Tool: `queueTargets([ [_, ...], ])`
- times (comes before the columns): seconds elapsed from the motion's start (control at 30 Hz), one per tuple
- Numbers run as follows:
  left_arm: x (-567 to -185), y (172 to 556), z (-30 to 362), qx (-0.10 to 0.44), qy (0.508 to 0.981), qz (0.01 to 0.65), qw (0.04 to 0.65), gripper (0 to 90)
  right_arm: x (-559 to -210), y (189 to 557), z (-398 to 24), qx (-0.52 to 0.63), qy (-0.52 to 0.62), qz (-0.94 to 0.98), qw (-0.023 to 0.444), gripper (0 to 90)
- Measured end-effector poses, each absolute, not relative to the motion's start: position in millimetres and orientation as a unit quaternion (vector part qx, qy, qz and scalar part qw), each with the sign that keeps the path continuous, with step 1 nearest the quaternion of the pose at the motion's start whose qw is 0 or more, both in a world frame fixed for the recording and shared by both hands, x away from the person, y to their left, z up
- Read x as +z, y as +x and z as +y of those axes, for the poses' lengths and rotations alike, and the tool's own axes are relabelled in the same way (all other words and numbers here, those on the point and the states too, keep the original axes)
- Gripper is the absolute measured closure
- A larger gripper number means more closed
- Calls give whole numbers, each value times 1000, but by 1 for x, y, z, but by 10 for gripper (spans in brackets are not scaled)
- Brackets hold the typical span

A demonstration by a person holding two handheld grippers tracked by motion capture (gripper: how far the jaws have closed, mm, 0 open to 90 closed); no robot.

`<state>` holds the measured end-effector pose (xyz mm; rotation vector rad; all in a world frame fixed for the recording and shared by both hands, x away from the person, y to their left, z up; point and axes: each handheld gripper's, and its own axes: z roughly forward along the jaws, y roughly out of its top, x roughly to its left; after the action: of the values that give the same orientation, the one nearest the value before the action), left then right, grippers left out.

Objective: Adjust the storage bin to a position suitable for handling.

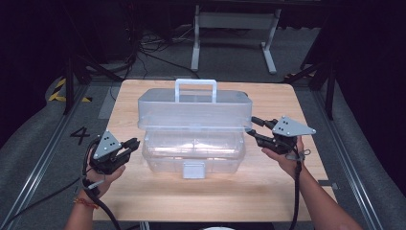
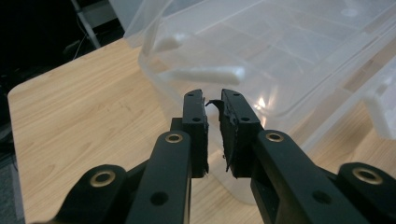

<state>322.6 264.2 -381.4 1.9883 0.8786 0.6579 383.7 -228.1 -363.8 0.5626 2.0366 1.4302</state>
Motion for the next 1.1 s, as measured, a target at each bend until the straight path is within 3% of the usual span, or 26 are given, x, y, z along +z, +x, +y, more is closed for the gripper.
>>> queueTargets([
  [0.17,-388,317,272,257,797,358,413,780,-358,386,-224,543,217,750,307,660],
  [0.6,-429,308,275,208,834,364,359,697,-349,394,-216,558,243,720,333,688],
  [1.1,-461,310,270,160,864,368,305,423,-340,406,-209,563,267,692,365,724],
])
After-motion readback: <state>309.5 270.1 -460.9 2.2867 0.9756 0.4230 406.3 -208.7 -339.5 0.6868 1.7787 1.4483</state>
